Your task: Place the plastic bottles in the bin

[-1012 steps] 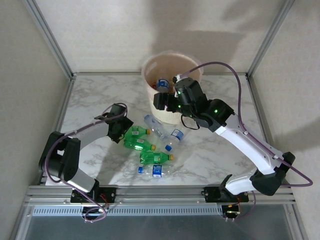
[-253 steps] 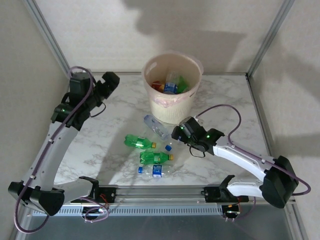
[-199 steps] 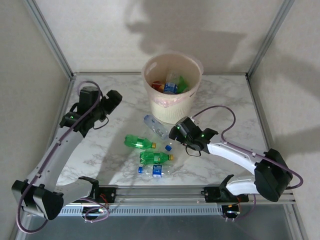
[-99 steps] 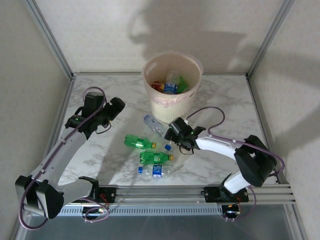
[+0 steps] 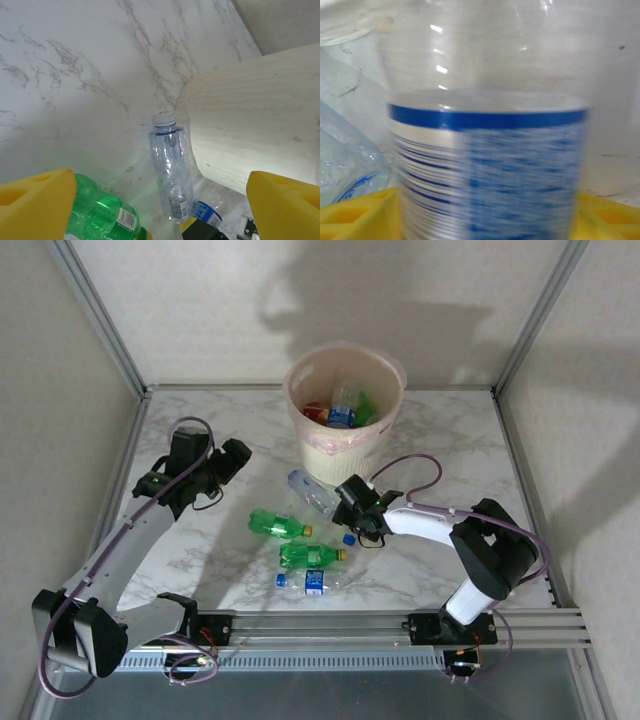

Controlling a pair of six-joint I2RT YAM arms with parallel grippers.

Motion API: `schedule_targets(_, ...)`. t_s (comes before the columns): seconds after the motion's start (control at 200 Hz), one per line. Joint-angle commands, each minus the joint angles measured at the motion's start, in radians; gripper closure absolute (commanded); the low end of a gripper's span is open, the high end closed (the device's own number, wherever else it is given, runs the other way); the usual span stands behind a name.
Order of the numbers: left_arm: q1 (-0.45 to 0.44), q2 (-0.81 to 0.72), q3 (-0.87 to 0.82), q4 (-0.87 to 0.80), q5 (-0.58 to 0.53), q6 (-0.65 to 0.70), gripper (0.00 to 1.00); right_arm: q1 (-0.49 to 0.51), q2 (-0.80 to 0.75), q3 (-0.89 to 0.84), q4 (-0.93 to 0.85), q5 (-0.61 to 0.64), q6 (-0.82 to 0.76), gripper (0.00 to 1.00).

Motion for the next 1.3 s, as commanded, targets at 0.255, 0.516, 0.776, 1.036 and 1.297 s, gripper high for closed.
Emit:
schedule_targets(0.255,0.010,-0.004,-0.059,0.038,0.000,-0.021,0.13,-0.011,-0.053,0.009,-0.051,0.036,-0.031,0.41)
schedule_targets(0.516,0.009,0.010,-0.095,0.068,0.003,-0.050,0.13,-0.010,-0.214,-0.041,-0.142,0.076,-0.013,0.44)
schedule_targets(0.776,0.009,0.031,-0.107,0.085,0.007,-0.075,0.13,-0.049,-0.464,-0.044,-0.362,0.169,0.004,0.46)
schedule_targets(1.036,0.009,0.056,-0.100,0.093,0.024,-0.087,0.14,-0.128,-0.601,0.183,-0.598,0.302,-0.046,0.46)
schedule_targets(1.297,0.008,0.064,-0.087,0.088,0.032,-0.091,0.14,-0.157,-0.548,0.518,-0.665,0.385,-0.181,0.46)
